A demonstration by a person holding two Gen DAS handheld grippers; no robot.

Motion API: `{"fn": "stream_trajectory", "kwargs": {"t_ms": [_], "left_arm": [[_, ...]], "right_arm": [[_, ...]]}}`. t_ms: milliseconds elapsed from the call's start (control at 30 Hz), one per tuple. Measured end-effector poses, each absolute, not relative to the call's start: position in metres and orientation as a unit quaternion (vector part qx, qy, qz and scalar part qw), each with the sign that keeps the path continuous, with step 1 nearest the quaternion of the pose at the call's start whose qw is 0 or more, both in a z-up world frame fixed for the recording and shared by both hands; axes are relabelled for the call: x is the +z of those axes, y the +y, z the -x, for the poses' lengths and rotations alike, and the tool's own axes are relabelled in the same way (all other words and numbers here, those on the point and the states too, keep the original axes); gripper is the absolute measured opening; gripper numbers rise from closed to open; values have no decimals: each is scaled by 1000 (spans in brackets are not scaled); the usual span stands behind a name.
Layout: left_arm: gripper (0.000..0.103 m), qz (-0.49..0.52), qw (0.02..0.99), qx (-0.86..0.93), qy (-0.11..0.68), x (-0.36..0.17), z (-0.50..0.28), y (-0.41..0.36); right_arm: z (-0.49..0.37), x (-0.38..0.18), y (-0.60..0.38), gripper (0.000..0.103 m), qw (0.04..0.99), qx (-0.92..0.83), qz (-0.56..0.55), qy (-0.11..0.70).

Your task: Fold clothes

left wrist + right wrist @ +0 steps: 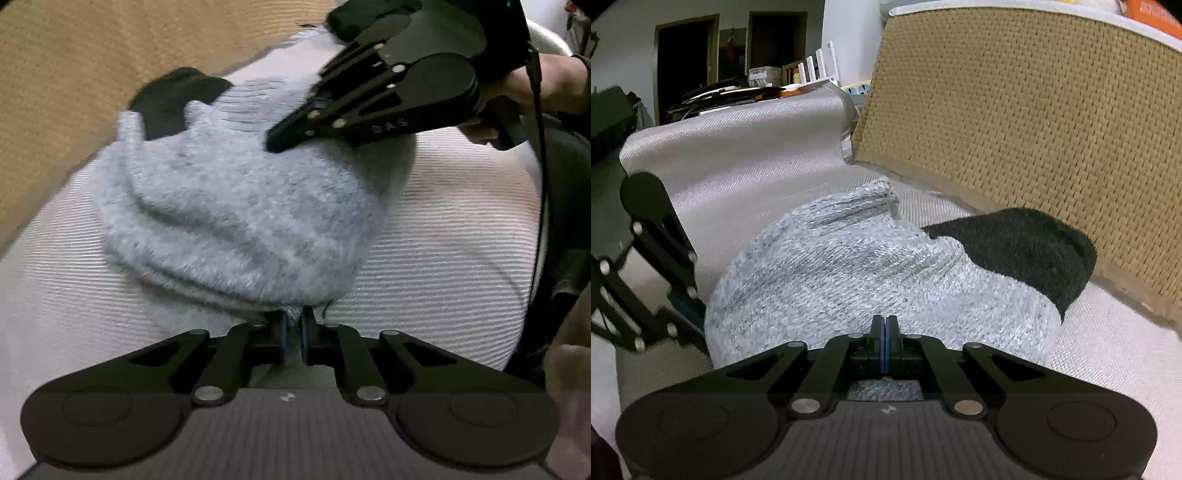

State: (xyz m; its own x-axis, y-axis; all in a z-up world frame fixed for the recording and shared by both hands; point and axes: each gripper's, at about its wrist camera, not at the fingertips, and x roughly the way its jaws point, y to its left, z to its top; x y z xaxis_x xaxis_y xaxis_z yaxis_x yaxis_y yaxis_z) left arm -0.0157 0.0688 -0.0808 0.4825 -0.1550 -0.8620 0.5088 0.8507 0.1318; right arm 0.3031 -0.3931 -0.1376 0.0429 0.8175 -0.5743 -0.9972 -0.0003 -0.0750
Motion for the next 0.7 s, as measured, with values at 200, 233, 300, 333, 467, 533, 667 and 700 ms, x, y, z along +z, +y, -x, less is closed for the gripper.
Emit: {"fn": "stream_trajectory", "kwargs": {"t_ms": [200, 233, 300, 333, 467, 533, 667, 700], "left_arm": [[0, -294, 804, -125, 502, -105, 24, 76], [0, -299, 799, -113, 510, -111, 24, 82], [0, -232, 821, -120, 507, -102, 27, 97], [0, -194, 833, -126, 502, -95, 28, 103], [10, -161, 849, -150, 480, -76, 34, 98], [22, -148, 858, -167, 463, -68, 36, 93], [31, -164, 875, -199, 411, -59, 41, 76], [33, -161, 877, -212, 400, -56, 41, 73]], "right_arm": [[-302, -139, -394, 0, 686, 663, 238, 181], [-304, -139, -394, 0, 685, 665, 235, 183], [-305, -138, -396, 0, 685, 666, 228, 188], [-304, -138, -397, 0, 685, 667, 227, 186], [-302, -136, -399, 0, 685, 670, 228, 176], [-299, -131, -405, 1, 683, 673, 227, 169], [-288, -120, -425, 10, 683, 675, 239, 144], [-285, -118, -430, 11, 684, 674, 243, 137]]}}
